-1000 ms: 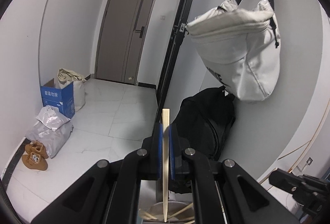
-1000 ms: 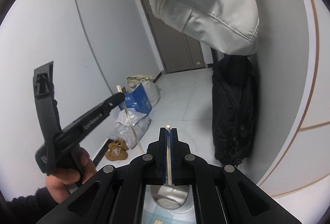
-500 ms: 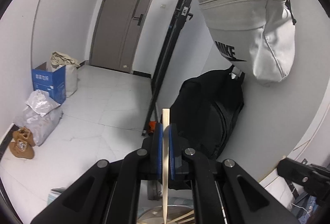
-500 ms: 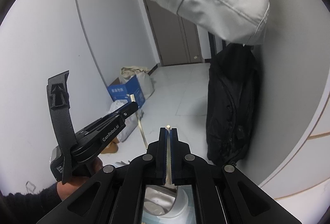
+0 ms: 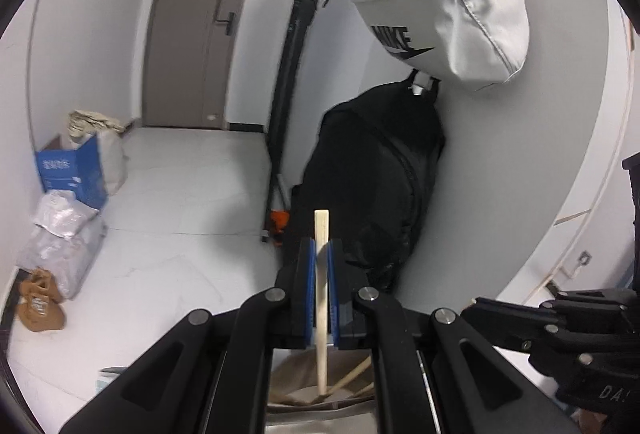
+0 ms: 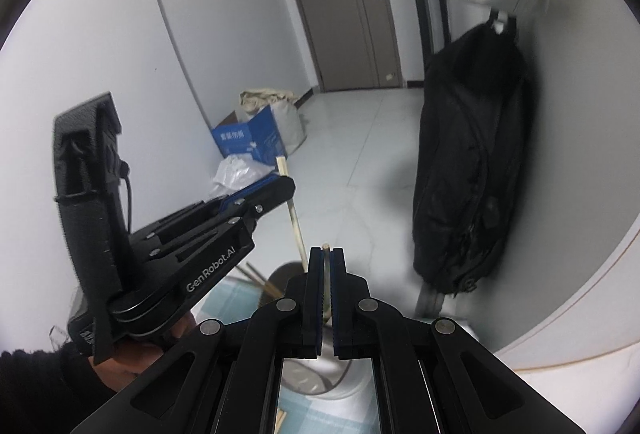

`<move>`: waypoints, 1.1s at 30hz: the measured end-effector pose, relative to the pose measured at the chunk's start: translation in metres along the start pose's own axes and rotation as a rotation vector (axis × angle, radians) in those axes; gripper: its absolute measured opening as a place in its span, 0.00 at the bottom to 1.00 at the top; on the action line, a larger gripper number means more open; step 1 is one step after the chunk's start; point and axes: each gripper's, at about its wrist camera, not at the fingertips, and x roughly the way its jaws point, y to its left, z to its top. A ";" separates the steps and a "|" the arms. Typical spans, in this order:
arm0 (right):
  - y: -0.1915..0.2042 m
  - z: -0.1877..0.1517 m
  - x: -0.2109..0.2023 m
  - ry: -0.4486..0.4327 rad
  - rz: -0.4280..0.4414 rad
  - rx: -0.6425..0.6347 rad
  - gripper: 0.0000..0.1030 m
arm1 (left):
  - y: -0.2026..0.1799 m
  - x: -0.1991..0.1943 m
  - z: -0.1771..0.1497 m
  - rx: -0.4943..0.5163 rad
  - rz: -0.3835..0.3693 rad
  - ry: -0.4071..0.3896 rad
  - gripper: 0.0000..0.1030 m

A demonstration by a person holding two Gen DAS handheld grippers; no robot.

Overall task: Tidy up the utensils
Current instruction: 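Open both tools to drop the chopsticks into the holder, then withdraw both open tools from the holder back toward the chopstick bundle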

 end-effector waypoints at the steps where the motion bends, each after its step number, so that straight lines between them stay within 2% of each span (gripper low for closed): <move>1: 0.000 -0.002 0.002 0.007 0.005 0.004 0.02 | 0.002 -0.001 0.001 -0.008 -0.023 0.015 0.02; 7: 0.000 -0.010 0.014 0.032 0.025 0.004 0.02 | 0.004 -0.005 0.001 -0.012 -0.045 0.057 0.02; 11: -0.005 -0.013 0.021 0.038 0.025 0.027 0.03 | -0.001 -0.003 -0.006 0.028 -0.085 0.089 0.02; 15: -0.015 -0.015 0.021 0.043 0.039 0.077 0.04 | -0.007 0.006 -0.014 0.054 -0.132 0.175 0.02; 19: -0.018 -0.016 0.018 0.044 0.042 0.106 0.05 | -0.003 0.001 -0.014 0.027 -0.174 0.200 0.03; 20: -0.019 -0.017 0.015 0.037 0.043 0.110 0.07 | -0.001 -0.002 -0.012 0.014 -0.174 0.196 0.03; 22: -0.019 -0.019 0.009 0.019 0.042 0.108 0.16 | 0.005 -0.008 -0.007 -0.022 -0.161 0.193 0.03; 23: -0.019 -0.019 0.004 0.004 0.036 0.112 0.27 | 0.008 -0.012 -0.005 -0.040 -0.159 0.191 0.03; 24: -0.018 -0.020 0.001 -0.005 0.036 0.115 0.31 | 0.011 -0.016 -0.002 -0.055 -0.157 0.186 0.04; 26: -0.016 -0.022 -0.007 -0.024 0.044 0.114 0.33 | 0.013 -0.024 0.002 -0.060 -0.139 0.182 0.09; 28: -0.013 -0.024 -0.014 -0.036 0.038 0.108 0.39 | 0.012 -0.032 0.004 -0.056 -0.117 0.180 0.21; 31: -0.010 -0.029 -0.026 -0.057 0.042 0.112 0.49 | 0.012 -0.047 0.004 -0.064 -0.067 0.158 0.61; 33: -0.006 -0.034 -0.036 -0.077 0.033 0.109 0.59 | 0.011 -0.057 0.003 -0.075 -0.017 0.122 0.68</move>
